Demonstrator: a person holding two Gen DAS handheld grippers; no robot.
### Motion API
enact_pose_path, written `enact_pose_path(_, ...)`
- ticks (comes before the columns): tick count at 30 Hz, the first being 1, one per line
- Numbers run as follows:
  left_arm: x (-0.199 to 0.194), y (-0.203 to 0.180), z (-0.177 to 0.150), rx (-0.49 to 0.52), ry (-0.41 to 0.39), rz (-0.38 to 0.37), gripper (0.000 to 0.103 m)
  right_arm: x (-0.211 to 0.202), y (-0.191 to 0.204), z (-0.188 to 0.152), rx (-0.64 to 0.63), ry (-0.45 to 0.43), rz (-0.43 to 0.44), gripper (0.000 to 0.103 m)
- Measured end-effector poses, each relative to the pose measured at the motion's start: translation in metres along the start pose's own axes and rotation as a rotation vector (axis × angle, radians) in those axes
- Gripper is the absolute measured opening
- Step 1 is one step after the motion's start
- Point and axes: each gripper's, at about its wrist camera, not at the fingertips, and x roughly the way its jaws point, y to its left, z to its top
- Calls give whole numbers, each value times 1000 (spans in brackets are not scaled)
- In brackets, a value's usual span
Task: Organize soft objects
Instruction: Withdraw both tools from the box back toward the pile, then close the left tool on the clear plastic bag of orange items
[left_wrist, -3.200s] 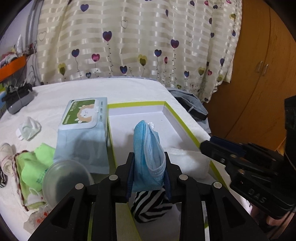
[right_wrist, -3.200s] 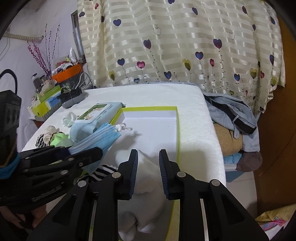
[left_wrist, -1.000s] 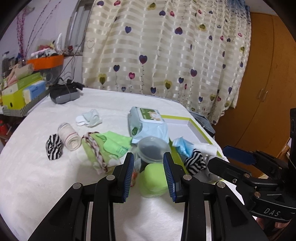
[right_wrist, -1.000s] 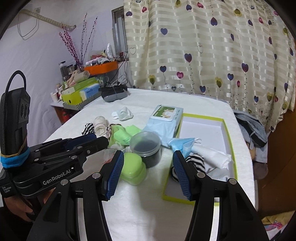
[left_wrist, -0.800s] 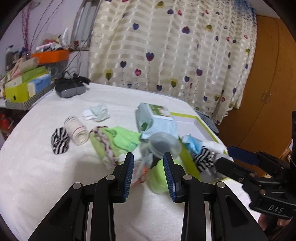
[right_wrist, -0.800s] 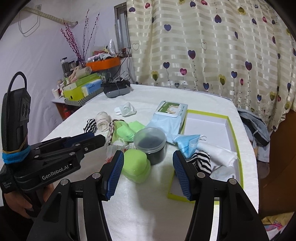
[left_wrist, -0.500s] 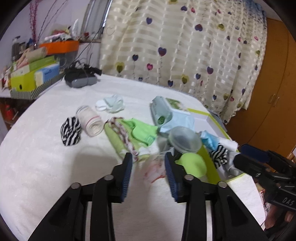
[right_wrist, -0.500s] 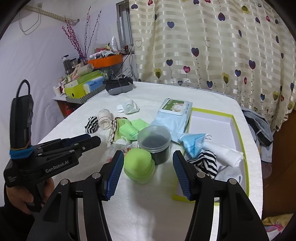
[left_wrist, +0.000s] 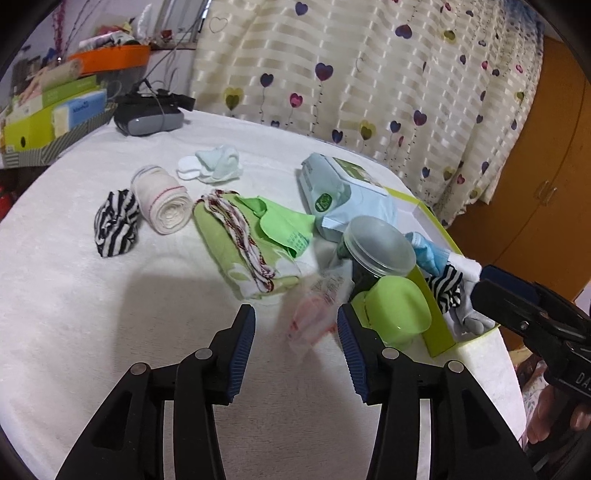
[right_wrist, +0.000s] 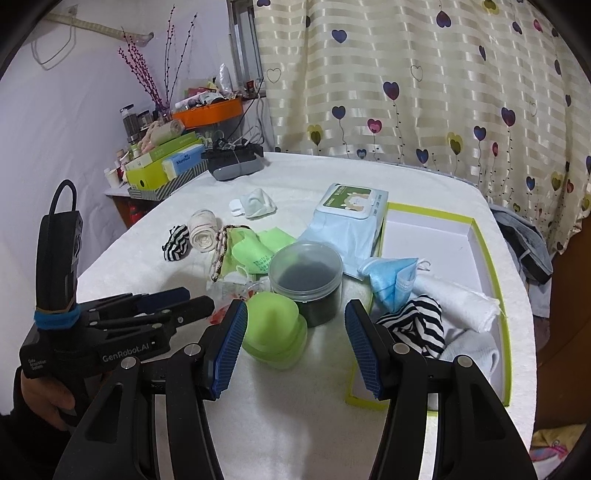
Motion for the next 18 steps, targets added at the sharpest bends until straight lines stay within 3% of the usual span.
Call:
enact_pose_path(15, 22, -6, 1, 31, 34, -10, 48, 9, 0, 1, 5, 15, 11, 56)
enact_pose_path(18, 25, -7, 0, 31, 41, -35, 30, 9, 0, 1, 6, 15, 11, 56)
